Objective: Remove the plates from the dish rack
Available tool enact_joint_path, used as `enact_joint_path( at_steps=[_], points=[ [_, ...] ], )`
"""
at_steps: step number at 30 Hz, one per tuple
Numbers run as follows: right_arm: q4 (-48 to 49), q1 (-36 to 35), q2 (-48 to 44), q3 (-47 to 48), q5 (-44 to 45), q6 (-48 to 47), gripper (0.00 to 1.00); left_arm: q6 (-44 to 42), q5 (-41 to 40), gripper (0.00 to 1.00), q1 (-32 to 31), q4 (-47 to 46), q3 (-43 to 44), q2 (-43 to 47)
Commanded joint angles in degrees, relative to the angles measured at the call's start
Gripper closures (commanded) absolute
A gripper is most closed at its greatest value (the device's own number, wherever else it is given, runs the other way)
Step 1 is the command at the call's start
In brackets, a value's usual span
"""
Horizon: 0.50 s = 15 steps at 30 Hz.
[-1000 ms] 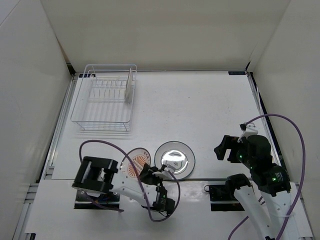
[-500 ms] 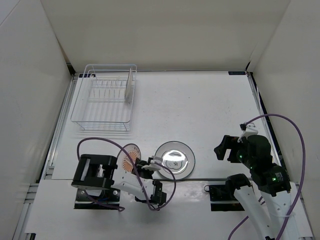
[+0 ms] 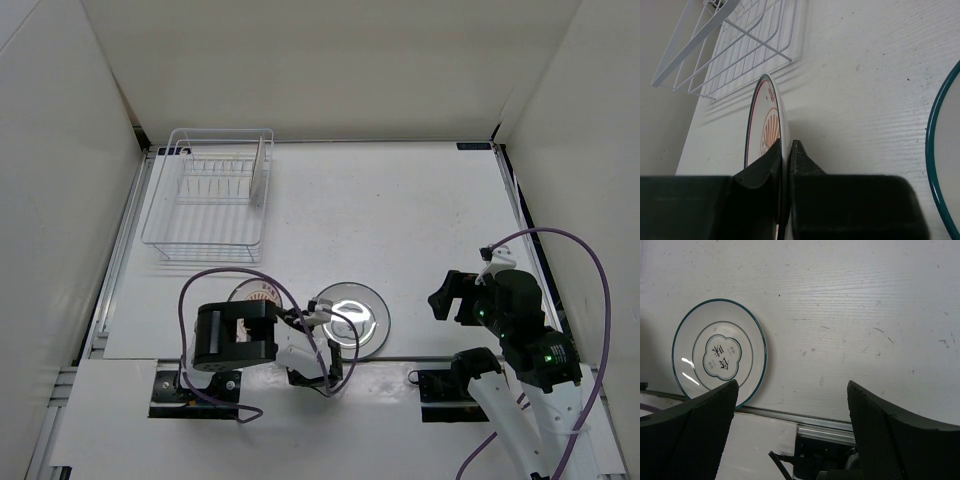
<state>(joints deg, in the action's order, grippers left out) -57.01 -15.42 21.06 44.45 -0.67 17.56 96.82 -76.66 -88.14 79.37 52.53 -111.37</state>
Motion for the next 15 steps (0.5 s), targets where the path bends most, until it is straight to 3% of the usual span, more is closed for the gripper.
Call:
enact_joint_path(
  at_steps=[1, 6, 9, 12, 15],
  points=[
    [1.38, -0.14, 0.12, -0.15, -0.56, -0.25, 0.1, 4.08, -1.03, 0.82, 1.56, 25.39, 1.87, -0.34],
    [1.55, -0.14, 0.39, -0.06, -0.56, -0.25, 0.1, 4.52, -1.21, 0.78, 1.92, 25.39, 1.08, -1.04],
    [1.47, -0.22, 0.21, -0.15, -0.56, -0.25, 0.1, 4.96, -0.42, 0.66, 1.92, 25.13, 0.82, -1.74],
    [1.47, -0.14, 0.04, -0.15, -0.48, -0.25, 0.1, 5.58, 0.28, 0.64, 1.83, 25.3, 0.64, -1.74],
    [1.47, -0.14, 0.12, -0.15, -0.56, -0.25, 0.1, 5.14, 0.38, 0.56, 1.92, 25.3, 1.17, -0.87]
  ],
)
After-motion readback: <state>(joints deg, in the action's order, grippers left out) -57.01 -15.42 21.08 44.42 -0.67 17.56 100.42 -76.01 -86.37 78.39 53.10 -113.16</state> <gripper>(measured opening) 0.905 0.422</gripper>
